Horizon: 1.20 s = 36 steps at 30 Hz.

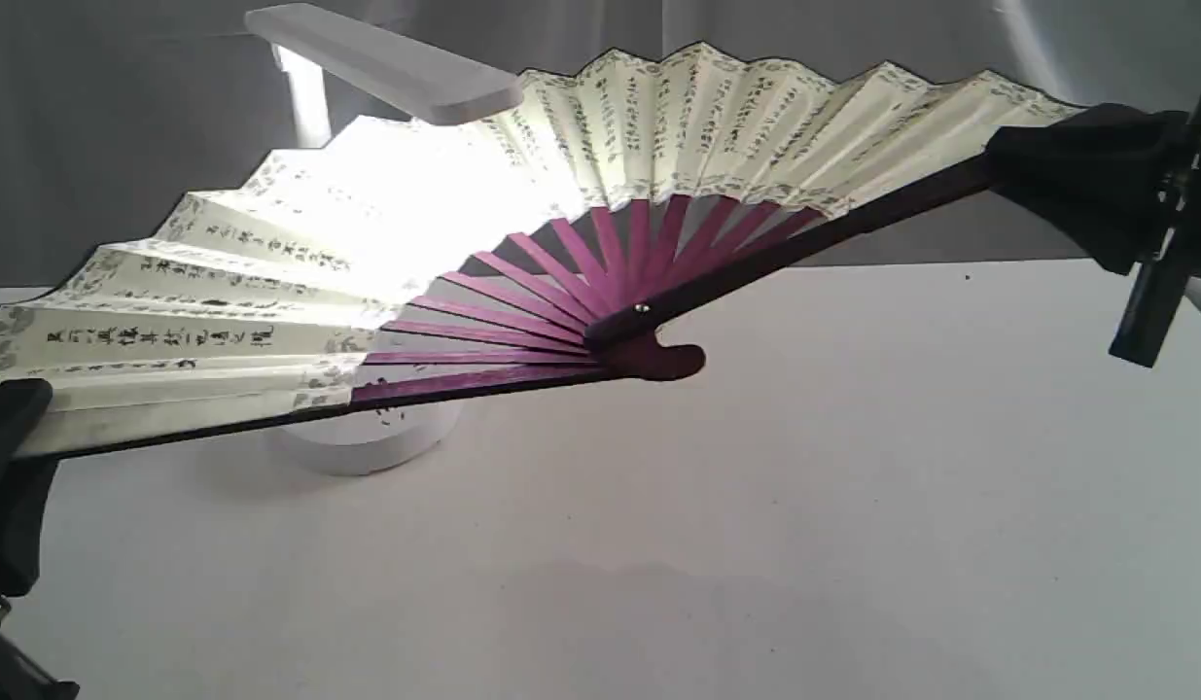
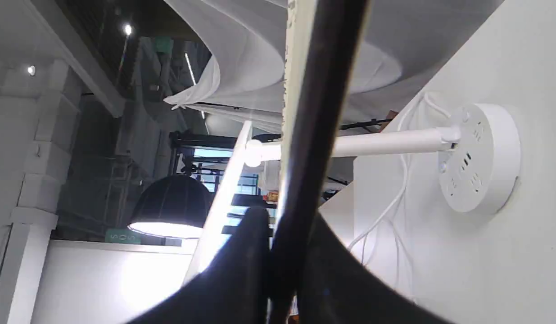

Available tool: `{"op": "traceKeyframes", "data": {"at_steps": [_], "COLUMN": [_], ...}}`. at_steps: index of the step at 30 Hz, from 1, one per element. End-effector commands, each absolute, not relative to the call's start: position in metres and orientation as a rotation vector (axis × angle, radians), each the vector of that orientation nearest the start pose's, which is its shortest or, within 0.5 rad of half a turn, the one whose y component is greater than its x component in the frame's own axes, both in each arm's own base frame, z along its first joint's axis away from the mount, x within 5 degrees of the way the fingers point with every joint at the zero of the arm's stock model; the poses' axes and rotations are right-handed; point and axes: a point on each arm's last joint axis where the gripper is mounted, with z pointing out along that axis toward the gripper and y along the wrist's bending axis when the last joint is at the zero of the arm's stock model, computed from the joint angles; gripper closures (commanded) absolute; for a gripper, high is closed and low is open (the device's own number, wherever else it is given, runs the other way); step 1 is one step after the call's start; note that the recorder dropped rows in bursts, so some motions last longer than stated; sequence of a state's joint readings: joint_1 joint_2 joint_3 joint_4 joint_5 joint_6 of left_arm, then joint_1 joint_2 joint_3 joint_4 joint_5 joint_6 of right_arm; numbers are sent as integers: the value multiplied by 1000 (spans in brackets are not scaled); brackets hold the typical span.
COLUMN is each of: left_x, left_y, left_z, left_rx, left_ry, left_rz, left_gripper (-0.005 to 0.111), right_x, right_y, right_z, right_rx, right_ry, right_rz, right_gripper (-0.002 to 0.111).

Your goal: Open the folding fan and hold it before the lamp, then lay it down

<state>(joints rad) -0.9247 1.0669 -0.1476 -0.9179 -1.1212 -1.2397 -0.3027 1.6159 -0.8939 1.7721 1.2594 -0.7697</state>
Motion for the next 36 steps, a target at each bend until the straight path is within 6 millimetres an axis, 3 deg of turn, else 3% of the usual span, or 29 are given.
{"op": "traceKeyframes", "data": {"at_steps": [1,16,23,28,36], "left_x": [139,140,145,154,173], "left_y": [-68,-71,-80,-90,-118], "left_z": [232,226,224,229,215], "left_rx": [-1333,-1383,-1456,-1435,-1439], "left_ry": [982,1046,1166,1188,1300], "left_rz": [-1556,-1532,-1445,-1392,-1307], "left_gripper": [107,107,107,107,107], "right_x": [311,310,313,311,305], "right_y": [-8,-8,-13,-27,-52], "right_z": [267,265,255,253,247], "right_rx": [486,477,584,635,696], "right_ry": [1895,1925,2004,1996,2028], "right_rz": [1654,1648,1536,1506,1411], "right_gripper": [108,108,108,108,108]}}
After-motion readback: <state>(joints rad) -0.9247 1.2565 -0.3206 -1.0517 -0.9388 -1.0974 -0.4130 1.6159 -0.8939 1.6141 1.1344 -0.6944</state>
